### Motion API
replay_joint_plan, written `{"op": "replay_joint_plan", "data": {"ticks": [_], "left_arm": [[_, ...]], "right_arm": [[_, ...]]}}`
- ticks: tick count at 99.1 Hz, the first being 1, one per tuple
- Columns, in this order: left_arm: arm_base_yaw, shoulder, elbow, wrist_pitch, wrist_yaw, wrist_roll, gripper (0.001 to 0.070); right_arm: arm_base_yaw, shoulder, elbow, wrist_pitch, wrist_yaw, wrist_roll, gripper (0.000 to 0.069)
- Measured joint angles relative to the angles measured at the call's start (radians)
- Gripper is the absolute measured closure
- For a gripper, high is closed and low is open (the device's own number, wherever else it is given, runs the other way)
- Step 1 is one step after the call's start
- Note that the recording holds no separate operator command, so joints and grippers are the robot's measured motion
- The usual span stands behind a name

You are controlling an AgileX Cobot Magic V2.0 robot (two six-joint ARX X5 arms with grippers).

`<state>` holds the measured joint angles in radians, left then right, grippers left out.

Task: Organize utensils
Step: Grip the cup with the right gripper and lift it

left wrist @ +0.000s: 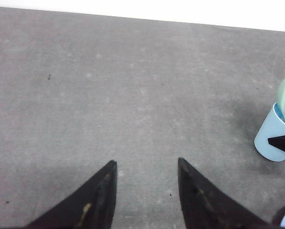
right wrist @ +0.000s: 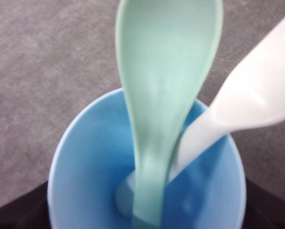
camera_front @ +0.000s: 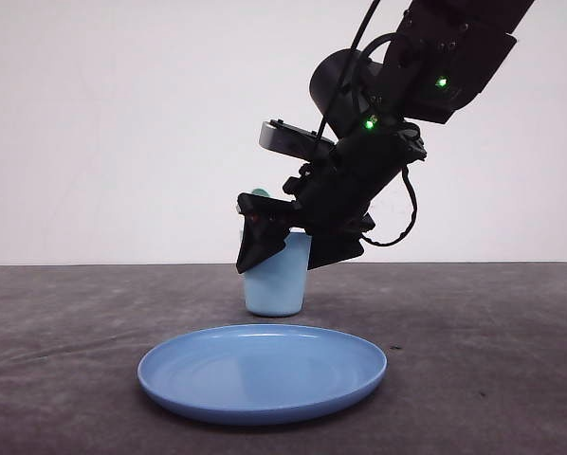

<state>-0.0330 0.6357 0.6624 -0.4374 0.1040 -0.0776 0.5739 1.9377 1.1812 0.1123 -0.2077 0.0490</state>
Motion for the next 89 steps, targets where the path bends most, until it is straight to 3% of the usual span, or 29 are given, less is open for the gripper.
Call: {"op": "replay_joint_plan", "data": {"ticks": [18,46,89], "left_arm": [[0.000,0.000,0.000,0.000,0.000,0.000,0.0476],[0.000,0.000,0.000,0.000,0.000,0.000,0.0476],[0.000,0.000,0.000,0.000,0.000,0.000,0.0476]], "right_arm": [[0.003,-0.066,0.001,-0.113,-0.001,0.000,0.0215],[0.066,-0.301,0.000,-0.297,0.000,-0.001,0.0215],[0.229,-0.691,-0.198,-0.335,0.092,-0.011,0.0216]]}}
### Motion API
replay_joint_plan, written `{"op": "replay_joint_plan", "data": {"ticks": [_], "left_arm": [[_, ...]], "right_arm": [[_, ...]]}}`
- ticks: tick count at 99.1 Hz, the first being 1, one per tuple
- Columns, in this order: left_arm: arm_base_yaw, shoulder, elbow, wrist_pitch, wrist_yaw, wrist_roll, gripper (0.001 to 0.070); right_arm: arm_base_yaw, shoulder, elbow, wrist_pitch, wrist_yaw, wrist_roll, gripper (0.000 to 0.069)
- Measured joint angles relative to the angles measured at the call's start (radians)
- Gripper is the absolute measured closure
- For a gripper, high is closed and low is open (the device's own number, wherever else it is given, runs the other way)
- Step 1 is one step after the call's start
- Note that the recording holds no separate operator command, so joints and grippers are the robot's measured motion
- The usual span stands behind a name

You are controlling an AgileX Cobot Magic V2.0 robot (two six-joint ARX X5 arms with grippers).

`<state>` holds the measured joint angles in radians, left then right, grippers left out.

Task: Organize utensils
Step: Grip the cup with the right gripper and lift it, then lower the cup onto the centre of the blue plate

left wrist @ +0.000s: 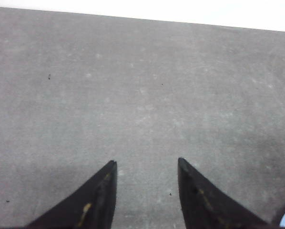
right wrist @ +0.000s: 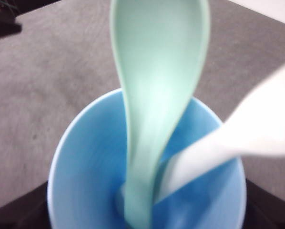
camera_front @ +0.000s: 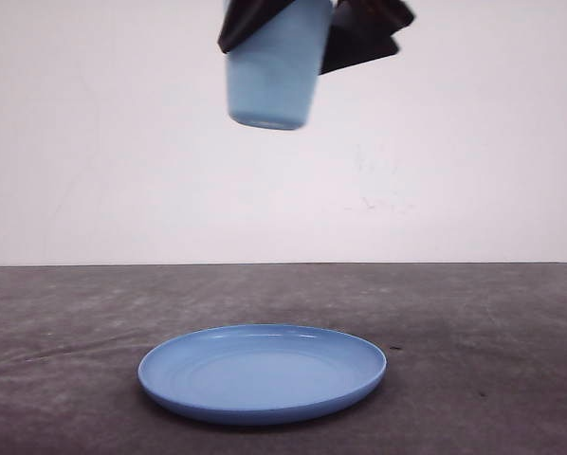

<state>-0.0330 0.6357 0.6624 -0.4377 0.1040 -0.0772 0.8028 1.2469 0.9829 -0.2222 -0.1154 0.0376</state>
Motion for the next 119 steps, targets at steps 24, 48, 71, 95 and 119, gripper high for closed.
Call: {"op": "replay_joint_plan", "data": {"ticks": [24,48,71,95,119], "left_arm": [[0.000,0.000,0.000,0.000,0.000,0.000,0.0476],[0.000,0.000,0.000,0.000,0.000,0.000,0.0476],[0.000,0.000,0.000,0.000,0.000,0.000,0.0476],[0.000,0.000,0.000,0.000,0.000,0.000,0.0476],[0.000,0.000,0.000,0.000,0.000,0.000,0.0476]], "right_arm": [[0.055,-0.107,-0.164,-0.004,0.039,0.008,0.0216],[0.085,-0.102,-0.290,0.058,0.039,0.011,0.0216],[0.087,-0.041,-0.375,0.232,0.040,0.010,0.0216],[0.087,0.084,-0.375,0.388,0.041,-0.018,0.0216],[0.087,0.178,-0.375,0.437,0.041,-0.042,0.0216]]}}
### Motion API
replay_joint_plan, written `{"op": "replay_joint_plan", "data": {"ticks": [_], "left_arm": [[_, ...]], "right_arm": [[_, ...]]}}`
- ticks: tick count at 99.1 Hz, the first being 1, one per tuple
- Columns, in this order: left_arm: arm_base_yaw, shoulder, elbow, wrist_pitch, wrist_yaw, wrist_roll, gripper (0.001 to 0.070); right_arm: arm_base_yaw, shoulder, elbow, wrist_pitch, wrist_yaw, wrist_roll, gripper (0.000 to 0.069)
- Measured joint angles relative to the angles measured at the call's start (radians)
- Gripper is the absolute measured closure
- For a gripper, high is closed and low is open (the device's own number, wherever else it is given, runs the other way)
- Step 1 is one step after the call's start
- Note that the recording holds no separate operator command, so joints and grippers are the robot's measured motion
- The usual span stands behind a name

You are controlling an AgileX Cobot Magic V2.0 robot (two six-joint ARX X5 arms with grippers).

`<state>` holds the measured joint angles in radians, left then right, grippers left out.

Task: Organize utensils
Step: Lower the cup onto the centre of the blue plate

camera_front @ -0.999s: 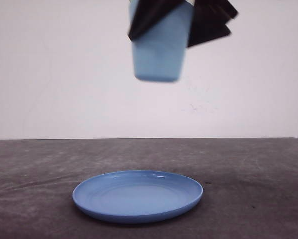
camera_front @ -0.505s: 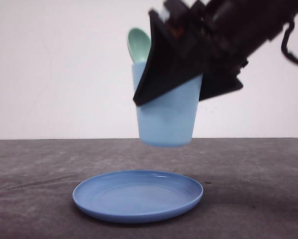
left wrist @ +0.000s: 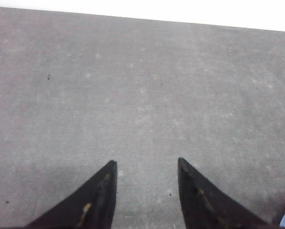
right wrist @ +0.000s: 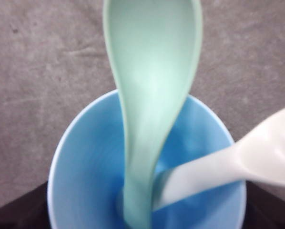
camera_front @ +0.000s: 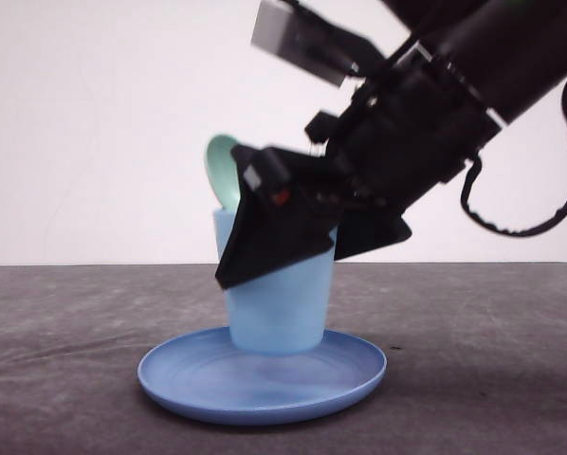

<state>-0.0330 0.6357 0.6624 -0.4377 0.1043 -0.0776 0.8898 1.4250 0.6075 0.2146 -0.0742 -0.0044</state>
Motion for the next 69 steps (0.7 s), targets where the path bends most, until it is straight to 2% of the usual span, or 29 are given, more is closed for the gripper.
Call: {"op": "replay_joint_plan", "data": {"ticks": [52,69], "left_arm": [[0.000,0.000,0.000,0.000,0.000,0.000,0.0476],[0.000,0.000,0.000,0.000,0.000,0.000,0.0476]], "right_arm": [[0.000,0.076,0.001,0.056,-0.005,-0.022,0.0216],[0.000,0.082,0.000,0.043,-0.014,-0.023,0.0157]]}}
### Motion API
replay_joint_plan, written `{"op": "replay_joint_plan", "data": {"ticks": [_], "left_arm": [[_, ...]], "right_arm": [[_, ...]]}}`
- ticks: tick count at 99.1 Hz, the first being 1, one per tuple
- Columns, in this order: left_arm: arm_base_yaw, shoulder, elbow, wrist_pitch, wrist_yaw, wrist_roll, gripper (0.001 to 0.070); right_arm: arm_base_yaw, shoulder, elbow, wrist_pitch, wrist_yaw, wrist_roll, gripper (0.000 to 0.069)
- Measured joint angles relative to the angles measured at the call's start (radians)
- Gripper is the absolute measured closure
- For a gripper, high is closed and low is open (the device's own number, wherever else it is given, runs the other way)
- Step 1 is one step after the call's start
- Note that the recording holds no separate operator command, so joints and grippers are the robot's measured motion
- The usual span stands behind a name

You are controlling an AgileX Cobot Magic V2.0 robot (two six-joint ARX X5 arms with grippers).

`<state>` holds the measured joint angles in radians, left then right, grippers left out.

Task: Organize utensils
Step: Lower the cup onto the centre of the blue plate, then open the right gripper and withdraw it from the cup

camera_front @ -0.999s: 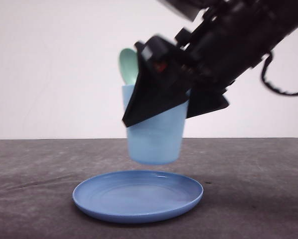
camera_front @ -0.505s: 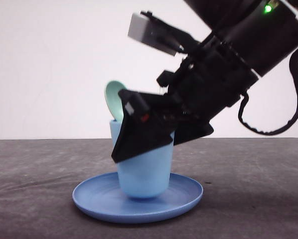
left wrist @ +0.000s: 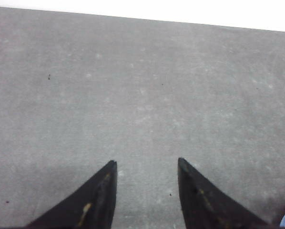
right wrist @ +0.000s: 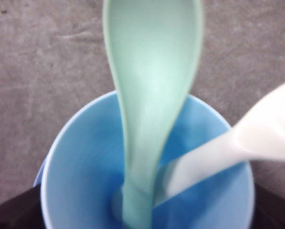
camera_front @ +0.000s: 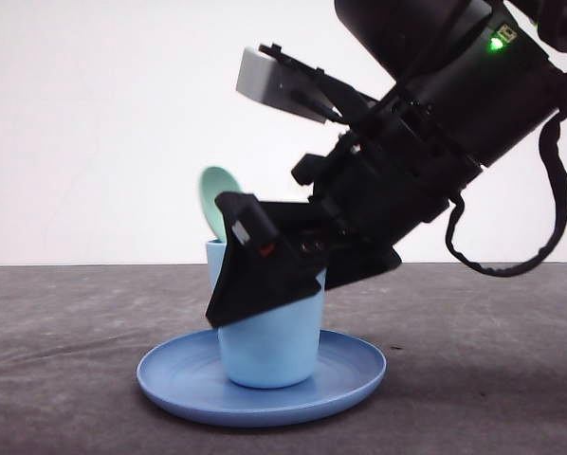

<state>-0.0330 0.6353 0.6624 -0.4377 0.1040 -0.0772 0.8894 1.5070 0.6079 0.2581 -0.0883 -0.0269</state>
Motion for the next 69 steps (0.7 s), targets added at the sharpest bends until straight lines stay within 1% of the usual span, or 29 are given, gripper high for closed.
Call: {"op": "replay_joint_plan", "data": {"ticks": [19,35,53,69], "left_arm": [[0.000,0.000,0.000,0.000,0.000,0.000,0.0476],[0.000,0.000,0.000,0.000,0.000,0.000,0.0476],[0.000,0.000,0.000,0.000,0.000,0.000,0.0476],[0.000,0.000,0.000,0.000,0.000,0.000,0.0476]], "right_arm": [[0.000,0.003,0.000,-0.006,-0.022,-0.001,0.0129],[0.000,0.002,0.000,-0.044,-0.023,-0.002,0.0063],[-0.008,-0.035,0.000,-0.156,-0.020,-0.002,0.0045],[-0.031,-0.118,0.005,-0.310,-0.016,-0.002,0.0045]]}}
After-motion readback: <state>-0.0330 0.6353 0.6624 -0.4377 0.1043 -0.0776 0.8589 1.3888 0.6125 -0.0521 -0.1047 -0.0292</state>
